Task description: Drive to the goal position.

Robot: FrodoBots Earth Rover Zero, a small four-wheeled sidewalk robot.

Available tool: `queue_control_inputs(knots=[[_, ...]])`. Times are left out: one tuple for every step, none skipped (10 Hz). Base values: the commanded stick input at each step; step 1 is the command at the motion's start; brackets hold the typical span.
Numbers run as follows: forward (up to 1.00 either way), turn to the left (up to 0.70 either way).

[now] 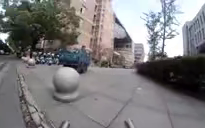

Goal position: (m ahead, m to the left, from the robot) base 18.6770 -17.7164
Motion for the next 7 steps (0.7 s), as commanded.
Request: queue_control_inputs(knots=[[0.45,-0.27],[0.45,-0.27],[0.45,-0.27],[0.45,-0.27],[0.45,-0.27],[0.45,-0.27],[0.45,-0.27]])
